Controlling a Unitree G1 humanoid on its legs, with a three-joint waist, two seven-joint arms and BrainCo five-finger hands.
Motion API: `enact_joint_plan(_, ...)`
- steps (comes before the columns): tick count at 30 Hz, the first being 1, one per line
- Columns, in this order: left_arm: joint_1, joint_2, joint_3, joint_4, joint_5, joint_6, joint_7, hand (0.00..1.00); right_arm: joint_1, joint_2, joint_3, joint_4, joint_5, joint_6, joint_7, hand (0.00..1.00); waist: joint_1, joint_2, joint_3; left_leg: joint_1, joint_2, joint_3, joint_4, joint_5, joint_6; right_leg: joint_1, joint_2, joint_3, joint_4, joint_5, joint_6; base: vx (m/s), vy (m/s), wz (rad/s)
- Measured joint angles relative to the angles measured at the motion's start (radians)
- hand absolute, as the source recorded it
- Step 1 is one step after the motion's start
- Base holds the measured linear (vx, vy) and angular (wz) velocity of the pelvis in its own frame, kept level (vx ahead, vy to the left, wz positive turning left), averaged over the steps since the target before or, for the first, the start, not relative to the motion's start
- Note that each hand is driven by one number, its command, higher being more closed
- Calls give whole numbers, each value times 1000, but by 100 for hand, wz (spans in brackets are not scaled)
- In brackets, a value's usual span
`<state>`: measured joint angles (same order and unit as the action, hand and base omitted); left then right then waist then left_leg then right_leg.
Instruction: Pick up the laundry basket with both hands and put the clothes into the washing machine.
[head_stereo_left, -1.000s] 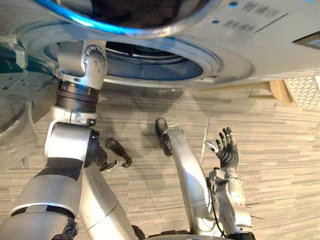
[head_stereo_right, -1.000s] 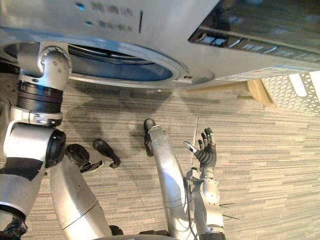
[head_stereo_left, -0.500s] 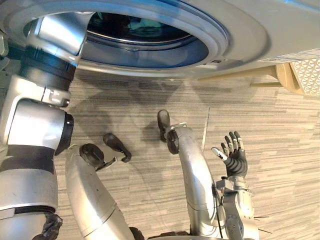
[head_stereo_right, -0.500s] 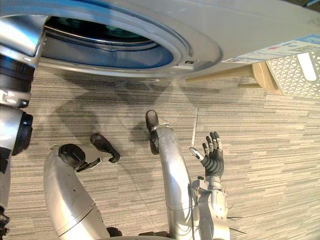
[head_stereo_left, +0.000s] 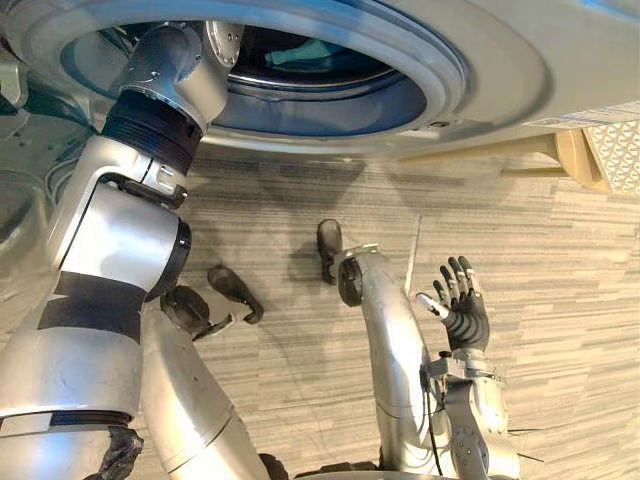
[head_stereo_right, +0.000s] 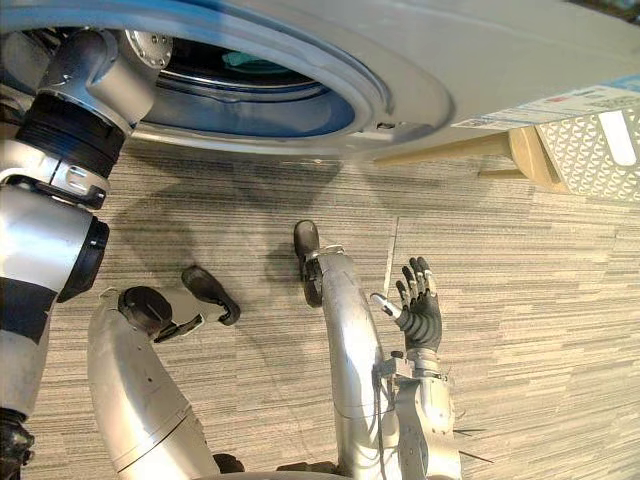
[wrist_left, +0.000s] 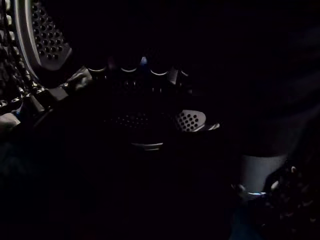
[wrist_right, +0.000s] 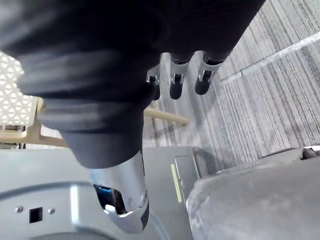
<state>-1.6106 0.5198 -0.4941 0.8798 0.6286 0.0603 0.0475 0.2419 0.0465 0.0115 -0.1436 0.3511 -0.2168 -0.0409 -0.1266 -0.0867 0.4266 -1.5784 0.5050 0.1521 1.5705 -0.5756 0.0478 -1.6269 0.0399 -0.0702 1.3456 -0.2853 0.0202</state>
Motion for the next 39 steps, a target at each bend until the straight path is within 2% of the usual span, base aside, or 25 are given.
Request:
enact_joint_plan(4, 52, -24, 112, -118, -121, 1, 63, 0, 0, -3, 3, -1, -9, -1, -1, 0, 3, 0, 0, 7, -21, -16, 8, 4, 7, 16, -26, -14, 31, -20, -19, -6, -11, 26)
enact_joint_plan(7, 203, -77, 242, -268, -262, 1, 157, 0, -1, -1, 17, 12, -13, -7, -3, 0, 10, 0, 0, 37, -37, -33, 9, 7, 11, 59, -46, -29, 51, -50, -32, -1, -23, 26)
enact_joint_plan(8, 232, -91, 268, -296, -281, 2, 165, 0, -2, 3, 17, 24, -17, -11, -4, 0, 12, 0, 0, 41, -39, -40, 8, 7, 11, 68, -47, -36, 50, -54, -35, -5, -20, 24)
enact_joint_plan(10, 351, -161, 373, -409, -396, 2, 233, 0, -14, 8, 12, 47, -122, -12, -66, 0, 13, -3, -2, 62, -60, -48, -6, 11, 3, 95, -64, -43, 53, -73, -39, -10, -27, 31)
enact_joint_plan(11, 381, -181, 396, -429, -414, 1, 248, 0, -21, 8, 10, 51, -138, -11, -74, 0, 14, -3, -2, 69, -66, -48, -10, 12, 1, 101, -68, -43, 53, -76, -39, -15, -36, 28)
enact_joint_plan(13, 505, -252, 472, -500, -589, -28, 306, 0, -42, 8, 8, 62, -189, 6, -95, 0, 25, -3, -3, 97, -71, -44, -29, 15, -5, 125, -73, -45, 43, -81, -44, -16, -45, 12)
enact_joint_plan(14, 536, -270, 492, -518, -632, -35, 314, 0, -42, 9, 8, 62, -197, 9, -98, 0, 29, -3, -3, 103, -71, -43, -34, 16, -7, 130, -73, -46, 41, -82, -46, -17, -69, 5)
enact_joint_plan(16, 677, -324, 496, -618, -772, -88, 312, 0, -53, 18, 17, 62, -209, 31, -114, 0, 31, -3, -5, 119, -72, -49, -43, 18, -11, 148, -73, -55, 35, -90, -58, -14, -78, 5)
enact_joint_plan(19, 894, -421, 480, -690, -908, -120, 306, 0, -60, 19, 39, 63, -245, 64, -131, 0, 43, 0, -7, 155, -76, -57, -61, 24, -23, 188, -73, -66, 28, -99, -68, -10, -74, 9)
enact_joint_plan(21, 1007, -455, 437, -715, -945, -123, 299, 0, -61, 19, 38, 72, -249, 75, -132, 0, 60, 0, -17, 180, -83, -62, -71, 27, -29, 210, -75, -69, 28, -109, -75, -19, -102, 17)
enact_joint_plan(23, 1191, -480, 338, -765, -962, -126, 270, 0, -61, 19, 36, 102, -249, 92, -133, 0, 82, 6, -73, 207, -91, -70, -92, 33, -40, 241, -77, -75, 23, -127, -73, -27, -129, 24)
enact_joint_plan(25, 1284, -482, 272, -775, -962, -129, 220, 0, -62, 19, 36, 127, -250, 100, -133, 0, 97, 14, -97, 252, -97, -75, -116, 35, -49, 290, -79, -83, 6, -135, -77, -13, -113, 21)
enact_joint_plan(26, 1361, -485, 218, -780, -962, -129, 178, 0, -62, 18, 36, 152, -250, 109, -133, 0, 103, 27, -110, 313, -108, -81, -154, 41, -59, 359, -83, -96, -28, -139, -73, -2, -109, 25)
enact_joint_plan(29, 1492, -490, 159, -816, -939, -134, 116, 0, -47, 9, 35, 195, -249, 110, -134, 0, 114, 44, -153, 423, -137, -79, -238, 57, -86, 473, -95, -107, -92, -145, -66, 12, -112, 31)
enact_joint_plan(34, 1602, -484, 155, -806, -893, -136, 83, 0, -39, -10, 36, 275, -249, 109, -133, 0, 142, 50, -163, 624, -163, -71, -361, 81, -111, 677, -107, -129, -183, -157, -73, 49, -98, 24)
enact_joint_plan(39, 1678, -484, 229, -685, -819, -136, 82, 0, -34, -12, 36, 386, -249, 110, -132, 0, 141, 47, -166, 846, -193, -64, -514, 119, -127, 910, -118, -164, -317, -155, -77, 111, -55, 28)
